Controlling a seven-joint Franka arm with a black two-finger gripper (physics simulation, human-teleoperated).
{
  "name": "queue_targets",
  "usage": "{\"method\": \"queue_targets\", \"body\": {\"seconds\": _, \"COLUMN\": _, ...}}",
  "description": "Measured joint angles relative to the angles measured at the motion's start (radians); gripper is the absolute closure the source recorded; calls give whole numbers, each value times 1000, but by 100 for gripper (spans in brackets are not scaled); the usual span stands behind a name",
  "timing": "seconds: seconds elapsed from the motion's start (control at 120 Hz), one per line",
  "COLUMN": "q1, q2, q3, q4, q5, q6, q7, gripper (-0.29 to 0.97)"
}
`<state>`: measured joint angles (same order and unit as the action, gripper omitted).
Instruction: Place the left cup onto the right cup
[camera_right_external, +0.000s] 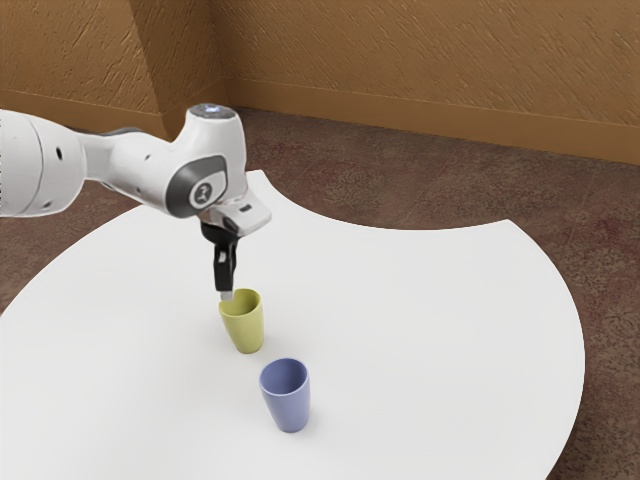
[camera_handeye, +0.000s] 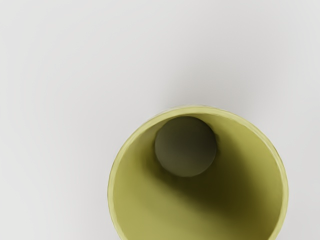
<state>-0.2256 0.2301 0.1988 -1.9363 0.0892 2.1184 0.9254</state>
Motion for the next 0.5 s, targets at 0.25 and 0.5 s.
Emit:
{"method": "queue_targets", "body": {"seconds": 0.25, "q1": 9, "q2": 33, "q3": -10, "q4": -1, "q5": 1, "q6": 21, "q7": -10, "gripper": 1}}
{"method": "queue_targets", "body": {"seconds": 0.5, "q1": 15, "q2": 61, "q3": -20, "q4": 8, "q5": 4, "q6": 48, "q7": -11, "gripper": 7}}
